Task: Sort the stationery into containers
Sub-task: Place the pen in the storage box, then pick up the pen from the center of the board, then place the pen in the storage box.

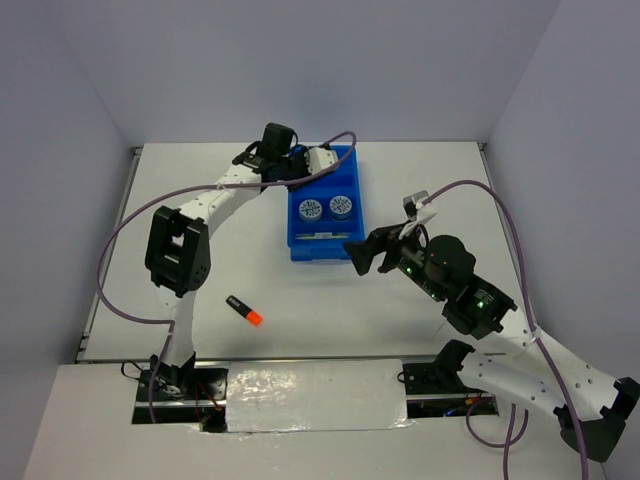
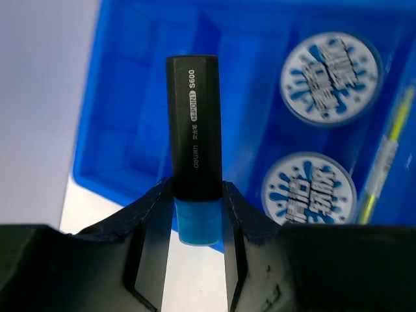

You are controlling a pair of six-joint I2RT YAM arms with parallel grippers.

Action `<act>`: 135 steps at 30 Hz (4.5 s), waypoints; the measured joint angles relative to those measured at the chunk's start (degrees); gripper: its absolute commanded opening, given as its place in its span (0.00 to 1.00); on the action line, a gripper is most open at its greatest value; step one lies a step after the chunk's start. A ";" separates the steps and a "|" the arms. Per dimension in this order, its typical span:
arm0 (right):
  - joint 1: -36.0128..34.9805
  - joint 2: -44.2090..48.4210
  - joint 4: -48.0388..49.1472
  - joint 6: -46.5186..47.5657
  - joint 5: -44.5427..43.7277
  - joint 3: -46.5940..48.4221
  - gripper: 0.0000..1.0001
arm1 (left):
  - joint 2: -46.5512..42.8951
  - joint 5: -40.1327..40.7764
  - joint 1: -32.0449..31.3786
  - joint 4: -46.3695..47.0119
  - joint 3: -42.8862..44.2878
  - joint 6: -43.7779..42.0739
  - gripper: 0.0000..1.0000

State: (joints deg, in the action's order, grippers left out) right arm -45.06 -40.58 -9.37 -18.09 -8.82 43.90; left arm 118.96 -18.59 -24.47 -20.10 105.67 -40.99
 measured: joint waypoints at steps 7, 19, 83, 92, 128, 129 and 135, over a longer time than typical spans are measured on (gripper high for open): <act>0.00 0.46 -0.79 0.00 0.50 -0.52 1.00 | 0.07 -4.85 0.02 0.79 -4.46 -6.82 0.11; 0.00 0.48 -0.61 0.22 1.75 -0.98 1.00 | 3.43 -5.88 -0.02 2.10 -0.74 -10.78 0.35; 0.74 -8.52 -4.70 -9.03 -5.29 0.66 1.00 | -40.72 40.83 -16.61 -26.86 -58.97 134.38 0.92; 0.74 -10.86 -3.80 -8.87 -4.83 0.66 1.00 | -39.93 38.95 -16.61 -25.33 -63.08 135.05 0.79; 0.98 -3.93 -4.72 -5.11 -5.05 -0.04 1.00 | -24.17 36.94 -16.28 16.11 -27.12 31.15 0.00; 1.01 -3.39 -5.03 -4.90 -5.01 -0.04 1.00 | -22.95 35.43 -16.11 17.68 -27.12 26.34 0.00; 1.11 -0.09 -6.36 -3.61 -4.85 -0.13 1.00 | -10.01 27.61 -13.44 18.97 -18.18 4.74 0.00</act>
State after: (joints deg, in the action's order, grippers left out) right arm -43.94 -40.66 -15.73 -21.69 -13.67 43.77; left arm 108.95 9.02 -37.91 -1.13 87.48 -36.25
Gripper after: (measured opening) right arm 0.997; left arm 0.402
